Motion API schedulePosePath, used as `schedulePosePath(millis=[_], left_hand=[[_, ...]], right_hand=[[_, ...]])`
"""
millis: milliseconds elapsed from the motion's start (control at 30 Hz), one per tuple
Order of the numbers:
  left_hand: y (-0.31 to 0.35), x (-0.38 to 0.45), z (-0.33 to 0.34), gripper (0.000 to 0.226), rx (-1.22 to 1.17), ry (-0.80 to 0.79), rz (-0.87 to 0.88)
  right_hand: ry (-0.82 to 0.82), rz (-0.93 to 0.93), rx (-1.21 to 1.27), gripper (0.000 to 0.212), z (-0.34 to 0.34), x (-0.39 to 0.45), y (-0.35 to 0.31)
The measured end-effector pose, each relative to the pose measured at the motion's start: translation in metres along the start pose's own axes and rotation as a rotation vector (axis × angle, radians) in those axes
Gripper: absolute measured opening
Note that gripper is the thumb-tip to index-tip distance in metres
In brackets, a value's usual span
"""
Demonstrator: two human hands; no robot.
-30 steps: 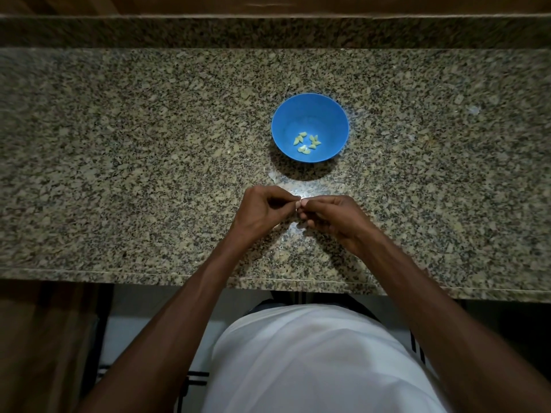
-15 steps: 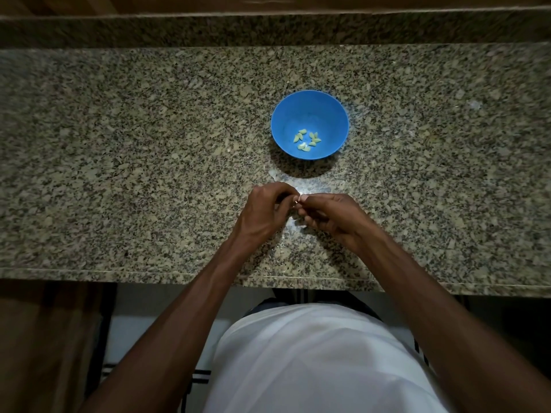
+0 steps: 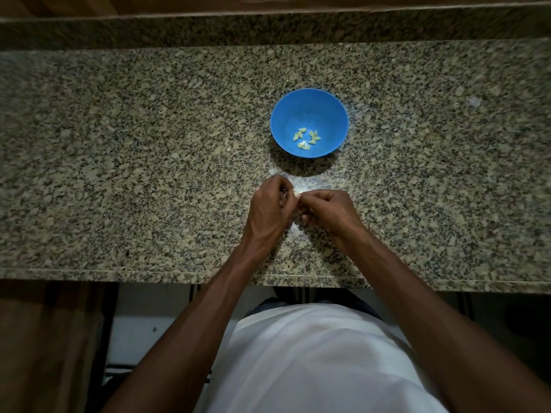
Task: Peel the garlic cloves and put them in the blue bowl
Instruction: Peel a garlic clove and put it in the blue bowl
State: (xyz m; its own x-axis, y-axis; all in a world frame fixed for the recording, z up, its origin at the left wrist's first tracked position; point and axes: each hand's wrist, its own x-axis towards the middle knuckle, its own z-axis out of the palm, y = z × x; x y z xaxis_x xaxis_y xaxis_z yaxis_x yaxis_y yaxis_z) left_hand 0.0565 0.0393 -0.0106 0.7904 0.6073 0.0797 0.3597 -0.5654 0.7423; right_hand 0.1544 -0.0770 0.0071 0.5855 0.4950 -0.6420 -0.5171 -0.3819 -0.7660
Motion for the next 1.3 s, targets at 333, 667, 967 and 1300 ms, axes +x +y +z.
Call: schedulePosePath(millis=[333, 667, 967, 1300], left_hand=[[-0.008, -0.002, -0.008, 0.012, -0.251, -0.022, -0.240], [-0.011, -0.008, -0.017, 0.028, -0.465, -0.320, -0.233], [-0.015, -0.008, -0.022, 0.018, -0.435, -0.346, -0.196], [-0.015, -0.020, -0.008, 0.017, -0.485, -0.244, -0.297]], right_hand=[[-0.083, -0.058, -0.212, 0.011, -0.011, 0.000, 0.012], [-0.151, -0.174, -0.518, 0.010, -0.022, 0.007, 0.008], [-0.184, -0.188, -0.572, 0.017, -0.026, 0.008, 0.004], [-0.180, -0.002, -0.050, 0.018, -0.031, -0.009, 0.024]])
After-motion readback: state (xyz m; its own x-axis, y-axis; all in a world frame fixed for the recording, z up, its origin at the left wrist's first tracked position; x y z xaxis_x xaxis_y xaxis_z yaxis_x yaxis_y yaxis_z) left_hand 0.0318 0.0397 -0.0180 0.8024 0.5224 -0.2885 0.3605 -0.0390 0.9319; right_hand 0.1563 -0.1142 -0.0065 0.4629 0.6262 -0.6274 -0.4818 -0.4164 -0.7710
